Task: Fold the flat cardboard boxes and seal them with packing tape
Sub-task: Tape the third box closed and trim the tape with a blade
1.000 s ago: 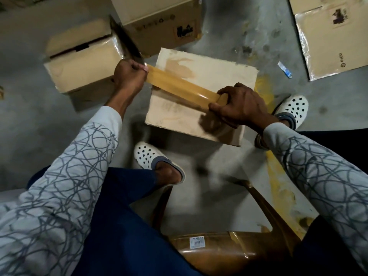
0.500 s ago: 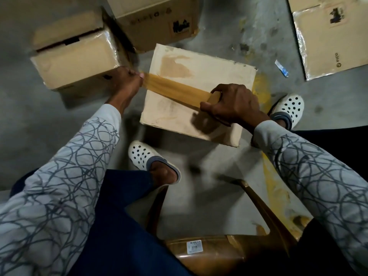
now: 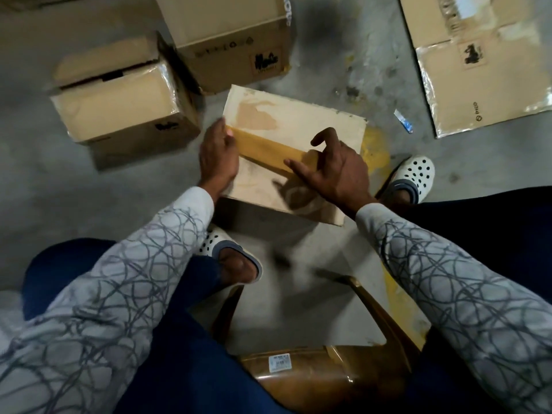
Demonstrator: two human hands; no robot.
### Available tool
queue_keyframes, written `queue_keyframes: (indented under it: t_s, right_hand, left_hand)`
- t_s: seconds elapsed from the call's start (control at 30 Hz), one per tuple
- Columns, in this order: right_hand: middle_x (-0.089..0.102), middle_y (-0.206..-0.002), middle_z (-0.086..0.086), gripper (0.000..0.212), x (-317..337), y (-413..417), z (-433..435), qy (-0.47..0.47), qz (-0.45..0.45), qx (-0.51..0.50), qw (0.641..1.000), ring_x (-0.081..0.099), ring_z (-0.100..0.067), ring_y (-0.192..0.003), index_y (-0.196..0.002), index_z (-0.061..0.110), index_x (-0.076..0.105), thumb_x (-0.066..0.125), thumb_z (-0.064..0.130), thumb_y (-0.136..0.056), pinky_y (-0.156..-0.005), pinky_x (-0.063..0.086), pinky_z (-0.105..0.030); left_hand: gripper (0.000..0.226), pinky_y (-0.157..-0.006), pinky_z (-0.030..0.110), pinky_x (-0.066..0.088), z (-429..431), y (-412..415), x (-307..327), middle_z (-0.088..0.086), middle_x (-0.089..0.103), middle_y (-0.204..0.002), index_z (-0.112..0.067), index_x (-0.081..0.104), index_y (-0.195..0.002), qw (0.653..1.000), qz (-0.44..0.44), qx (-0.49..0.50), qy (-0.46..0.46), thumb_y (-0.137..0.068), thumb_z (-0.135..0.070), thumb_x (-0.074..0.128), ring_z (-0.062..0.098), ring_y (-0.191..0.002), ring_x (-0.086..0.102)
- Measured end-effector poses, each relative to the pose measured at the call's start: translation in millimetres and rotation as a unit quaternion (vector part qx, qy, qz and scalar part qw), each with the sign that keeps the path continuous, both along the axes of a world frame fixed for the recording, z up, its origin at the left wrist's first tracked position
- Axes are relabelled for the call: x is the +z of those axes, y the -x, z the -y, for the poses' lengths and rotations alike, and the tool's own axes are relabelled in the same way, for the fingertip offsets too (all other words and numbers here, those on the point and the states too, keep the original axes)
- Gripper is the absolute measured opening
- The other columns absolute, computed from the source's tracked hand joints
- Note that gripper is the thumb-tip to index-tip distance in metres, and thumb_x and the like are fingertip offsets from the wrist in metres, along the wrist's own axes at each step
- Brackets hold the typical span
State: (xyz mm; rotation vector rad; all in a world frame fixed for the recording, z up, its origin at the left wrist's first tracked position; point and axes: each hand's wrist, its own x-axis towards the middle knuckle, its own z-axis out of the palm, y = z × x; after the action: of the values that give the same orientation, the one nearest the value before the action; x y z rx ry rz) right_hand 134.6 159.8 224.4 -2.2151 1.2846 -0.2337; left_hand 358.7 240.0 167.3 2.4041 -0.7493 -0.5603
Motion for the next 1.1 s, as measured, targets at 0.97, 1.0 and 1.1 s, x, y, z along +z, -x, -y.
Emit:
queue_keyframes:
  t_s: [0.97, 1.0, 1.1]
  right_hand:
    - [0.05, -0.096, -0.008, 0.041, 8, 86, 48, 0.18, -0.211, 0.22, 0.935, 0.053, -0.031, -0.087, -0.134, 0.044, 0.054, 0.056, 0.028, -0.096, -0.086, 0.03, -0.044]
    - [0.05, -0.096, -0.009, 0.039, 10, 91, 50, 0.177, -0.218, 0.215, 0.935, 0.053, -0.031, -0.088, -0.135, 0.044, 0.054, 0.056, 0.033, -0.097, -0.087, 0.03, -0.045]
    - [0.049, -0.097, -0.009, 0.051, 14, 102, 52, 0.165, -0.243, 0.217, 0.931, 0.051, -0.031, -0.088, -0.141, 0.044, 0.049, 0.051, 0.029, -0.092, -0.086, 0.03, -0.046]
  left_hand:
    - [0.05, -0.119, 0.028, 0.024, -23, 37, -36, 0.009, 0.039, -0.156, -0.008, 0.043, -0.149, 0.989, 0.129, 0.04, 0.065, -0.107, -0.031, 0.027, 0.022, -0.144, 0.038]
    - [0.05, -0.119, 0.027, 0.024, -23, 37, -36, 0.008, 0.039, -0.157, -0.008, 0.042, -0.149, 0.989, 0.131, 0.039, 0.063, -0.107, -0.031, 0.027, 0.022, -0.144, 0.038]
    - [0.05, -0.119, 0.026, 0.022, -21, 37, -38, 0.009, 0.038, -0.157, -0.008, 0.041, -0.15, 0.988, 0.135, 0.034, 0.062, -0.107, -0.03, 0.026, 0.023, -0.144, 0.037]
